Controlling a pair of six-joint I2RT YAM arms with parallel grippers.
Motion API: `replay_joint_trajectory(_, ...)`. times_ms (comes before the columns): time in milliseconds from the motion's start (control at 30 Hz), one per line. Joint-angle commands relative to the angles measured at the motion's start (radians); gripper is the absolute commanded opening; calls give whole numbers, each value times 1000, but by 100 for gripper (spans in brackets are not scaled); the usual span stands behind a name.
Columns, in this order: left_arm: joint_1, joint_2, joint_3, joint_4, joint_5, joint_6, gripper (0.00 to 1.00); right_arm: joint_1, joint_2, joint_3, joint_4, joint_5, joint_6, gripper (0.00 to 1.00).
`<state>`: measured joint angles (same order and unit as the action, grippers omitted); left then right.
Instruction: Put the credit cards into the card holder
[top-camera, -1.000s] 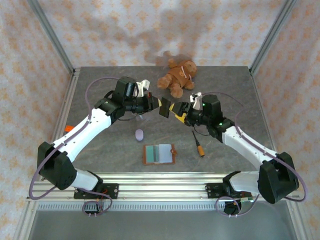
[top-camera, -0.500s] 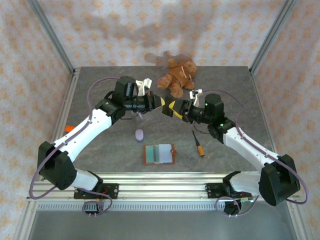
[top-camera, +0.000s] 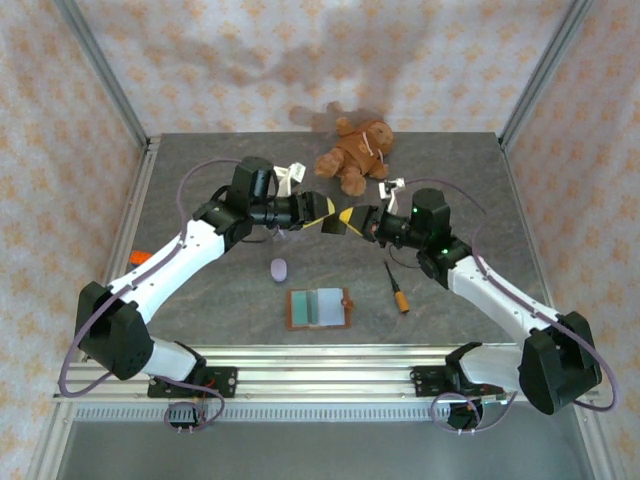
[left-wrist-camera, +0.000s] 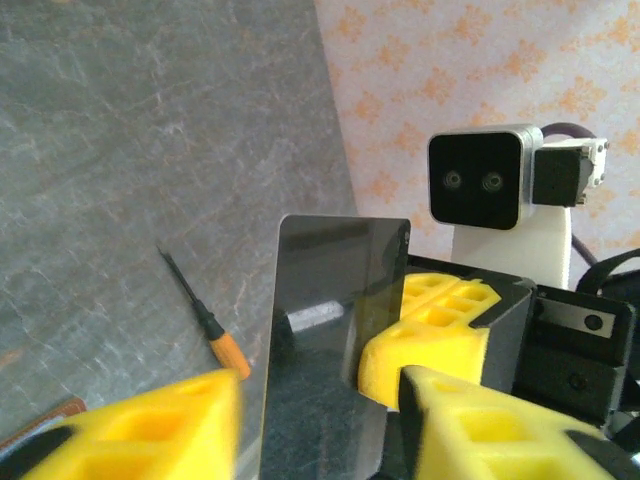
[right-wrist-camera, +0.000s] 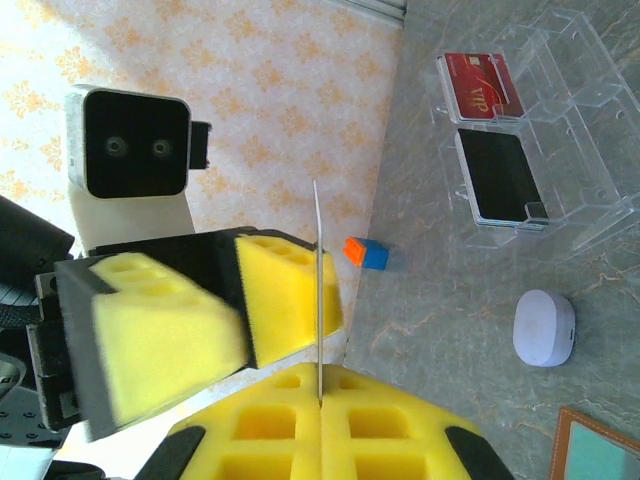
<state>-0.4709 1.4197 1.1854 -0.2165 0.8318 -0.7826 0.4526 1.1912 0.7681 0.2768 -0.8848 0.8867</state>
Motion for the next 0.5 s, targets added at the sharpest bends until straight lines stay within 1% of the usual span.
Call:
replay_joint_trajectory(0, 3, -29, -12, 28, 68, 32, 52, 1, -46, -6, 41, -35, -9, 0)
replay_joint_trajectory(67, 4, -44, -39, 71, 85, 24, 52, 1, -52, -7, 54, -47, 0, 0)
replay_joint_trajectory(167, 4, -61, -86, 197, 139, -38, 51, 1, -57, -9, 74, -70, 13, 0)
replay_joint_trajectory(233, 4, -66, -111, 274, 165, -84, 47, 2, -57, -9, 85, -85, 21, 0)
replay_joint_trajectory(333, 4, -71, -128, 324, 184, -113, 35, 1, -55, -7, 83, -102, 18, 0)
replay_joint_trajectory(467, 4, -80, -132, 325, 186, -114, 18, 1, -57, -7, 62, -116, 0, 0)
